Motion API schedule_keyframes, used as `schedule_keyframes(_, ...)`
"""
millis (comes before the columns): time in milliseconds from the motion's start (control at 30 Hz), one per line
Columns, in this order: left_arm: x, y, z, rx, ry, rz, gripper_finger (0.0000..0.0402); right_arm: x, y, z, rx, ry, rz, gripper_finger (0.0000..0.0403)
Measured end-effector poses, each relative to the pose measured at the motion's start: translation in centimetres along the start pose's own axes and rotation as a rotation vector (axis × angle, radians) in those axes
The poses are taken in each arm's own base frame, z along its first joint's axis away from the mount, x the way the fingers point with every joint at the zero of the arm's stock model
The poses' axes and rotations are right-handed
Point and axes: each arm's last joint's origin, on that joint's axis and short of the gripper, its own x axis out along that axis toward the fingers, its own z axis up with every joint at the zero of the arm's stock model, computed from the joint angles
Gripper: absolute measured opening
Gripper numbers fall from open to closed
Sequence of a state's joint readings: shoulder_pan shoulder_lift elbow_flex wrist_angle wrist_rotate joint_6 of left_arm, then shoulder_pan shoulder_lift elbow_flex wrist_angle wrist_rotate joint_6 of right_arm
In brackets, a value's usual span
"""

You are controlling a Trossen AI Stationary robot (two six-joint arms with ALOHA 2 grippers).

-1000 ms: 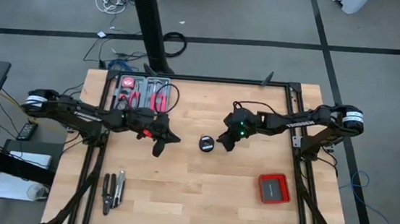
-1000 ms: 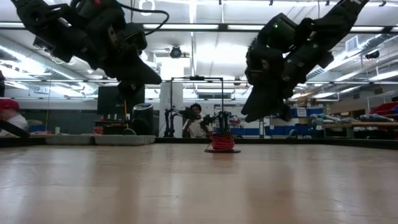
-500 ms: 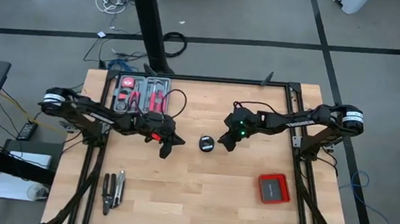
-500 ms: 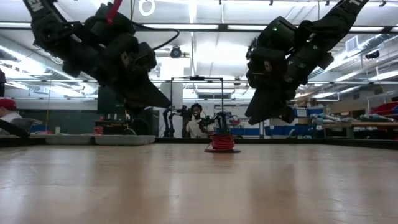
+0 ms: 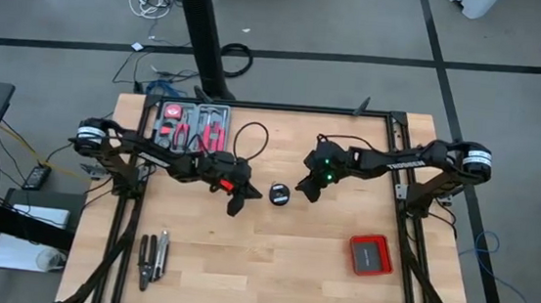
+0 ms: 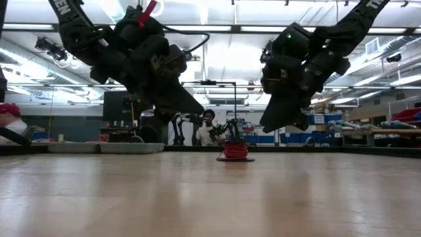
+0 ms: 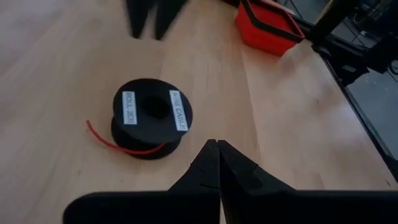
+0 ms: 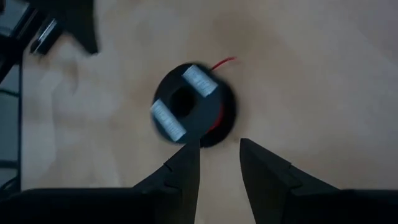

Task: Coil cords
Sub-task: Uncoil the red wire from the spool

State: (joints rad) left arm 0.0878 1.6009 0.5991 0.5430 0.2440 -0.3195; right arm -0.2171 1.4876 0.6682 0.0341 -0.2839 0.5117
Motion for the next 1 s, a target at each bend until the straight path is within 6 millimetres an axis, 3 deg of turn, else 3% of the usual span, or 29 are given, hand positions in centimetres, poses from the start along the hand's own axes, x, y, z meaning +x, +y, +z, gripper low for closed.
schedule_keyframes(133, 0.0, 0.1, -0.2, -0.008, 0.018, 0.006, 0.0, 0.4, 1.1, -0.8, -0.035, 0.003, -0.034, 0.0114)
schedule_keyframes(333, 0.0, 0.2, -0.1, -0.009, 0.018, 0.012, 0.0, 0.0, -0.5, -0.1, -0.078, -0.024, -0.12, 0.0114)
schedule_keyframes(633, -0.2, 0.9, 0.1, 0.0, 0.0, 0.035, 0.0, -0.1, -0.6, 0.4, -0.467, -0.069, -0.224, 0.0114)
schedule_keyframes(900, -0.7, 2.5, 0.7, 0.018, -0.031, 0.105, 0.0, -0.3, -3.1, 2.0, -0.517, -0.086, -0.316, 0.0114)
schedule_keyframes(1000, -0.8, 2.9, 0.9, 0.007, -0.037, 0.118, 0.0, 0.3, -3.2, 3.1, -0.559, -0.04, -0.323, 0.0114)
